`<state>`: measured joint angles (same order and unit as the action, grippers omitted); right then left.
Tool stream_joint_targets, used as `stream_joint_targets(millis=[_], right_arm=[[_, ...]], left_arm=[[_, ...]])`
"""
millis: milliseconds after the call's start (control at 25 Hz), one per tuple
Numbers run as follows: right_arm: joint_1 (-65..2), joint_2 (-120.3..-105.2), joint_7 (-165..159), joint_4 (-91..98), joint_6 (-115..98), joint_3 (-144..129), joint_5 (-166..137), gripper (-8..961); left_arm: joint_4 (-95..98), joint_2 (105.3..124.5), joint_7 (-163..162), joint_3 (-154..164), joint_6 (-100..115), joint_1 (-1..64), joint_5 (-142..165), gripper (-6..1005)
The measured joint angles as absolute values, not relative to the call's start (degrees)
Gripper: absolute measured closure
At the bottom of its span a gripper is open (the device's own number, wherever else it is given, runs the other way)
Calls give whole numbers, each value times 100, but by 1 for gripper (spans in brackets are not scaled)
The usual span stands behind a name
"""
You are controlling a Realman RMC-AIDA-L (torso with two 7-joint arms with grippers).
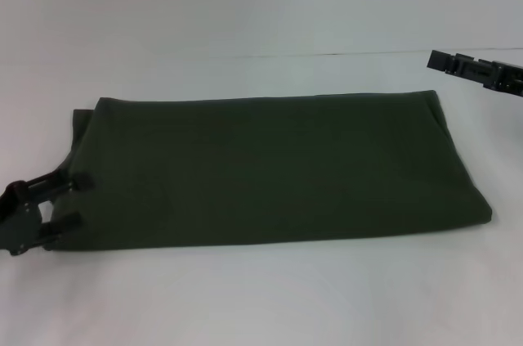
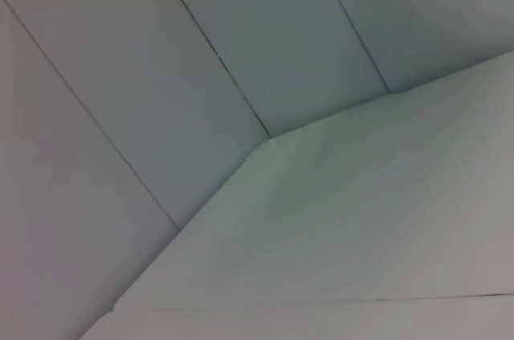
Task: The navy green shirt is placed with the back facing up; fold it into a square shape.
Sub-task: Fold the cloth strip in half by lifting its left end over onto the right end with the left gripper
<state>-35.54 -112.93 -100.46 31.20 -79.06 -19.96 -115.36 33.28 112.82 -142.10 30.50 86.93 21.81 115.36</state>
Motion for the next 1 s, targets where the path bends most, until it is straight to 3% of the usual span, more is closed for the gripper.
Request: stream_joint_targets(millis=[1000], right_arm=[[-3543, -11285, -10081, 3193, -7802, -1975, -11504, 75]], left_arm=[[3241, 11268, -14519, 3040, 8174, 2045, 12173, 125]])
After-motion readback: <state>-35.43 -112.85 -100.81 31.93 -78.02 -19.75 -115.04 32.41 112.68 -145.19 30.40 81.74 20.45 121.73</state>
